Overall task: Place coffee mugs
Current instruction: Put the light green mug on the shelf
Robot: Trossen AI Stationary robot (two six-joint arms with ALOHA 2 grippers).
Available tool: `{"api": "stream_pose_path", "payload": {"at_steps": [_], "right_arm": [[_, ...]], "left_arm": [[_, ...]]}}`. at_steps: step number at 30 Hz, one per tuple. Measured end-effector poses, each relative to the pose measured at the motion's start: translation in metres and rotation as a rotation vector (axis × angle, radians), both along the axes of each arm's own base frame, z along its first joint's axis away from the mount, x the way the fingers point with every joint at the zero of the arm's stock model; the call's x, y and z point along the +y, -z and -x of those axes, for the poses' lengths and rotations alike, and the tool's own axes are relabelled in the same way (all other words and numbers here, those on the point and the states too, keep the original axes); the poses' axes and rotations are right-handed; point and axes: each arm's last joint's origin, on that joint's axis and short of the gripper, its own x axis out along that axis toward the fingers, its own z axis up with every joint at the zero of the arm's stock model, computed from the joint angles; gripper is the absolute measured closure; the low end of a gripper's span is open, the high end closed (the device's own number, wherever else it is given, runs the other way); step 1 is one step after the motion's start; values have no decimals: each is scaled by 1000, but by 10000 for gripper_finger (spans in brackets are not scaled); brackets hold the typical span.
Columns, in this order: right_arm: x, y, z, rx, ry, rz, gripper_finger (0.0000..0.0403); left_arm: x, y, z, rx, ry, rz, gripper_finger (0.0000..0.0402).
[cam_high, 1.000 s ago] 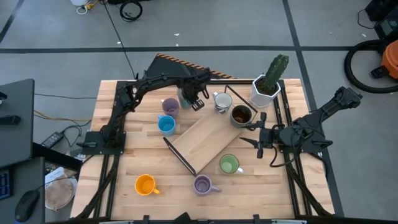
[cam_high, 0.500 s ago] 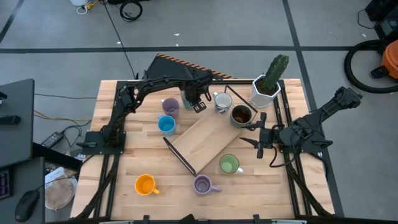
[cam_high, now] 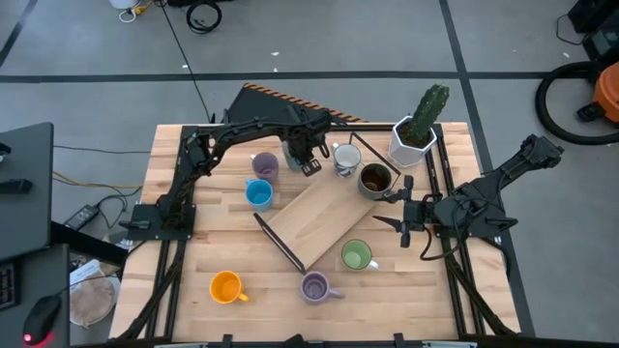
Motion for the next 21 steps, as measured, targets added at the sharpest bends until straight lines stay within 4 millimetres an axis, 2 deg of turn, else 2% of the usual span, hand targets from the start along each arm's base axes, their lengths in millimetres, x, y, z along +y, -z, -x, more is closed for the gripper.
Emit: {"api": "stream_pose_path", "payload": {"at_steps": [4, 13, 21], "right_arm": [[0, 0, 0, 0, 0, 0, 192], [0, 0, 0, 1, 0, 1, 192], [0, 0, 0, 2, -1, 4, 192]], "left_arm": [[-1, 0, -1, 0, 11, 0, 341], [-2, -1, -1, -3, 28, -1, 276], [0, -1, 0, 4, 78, -10, 253]]}}
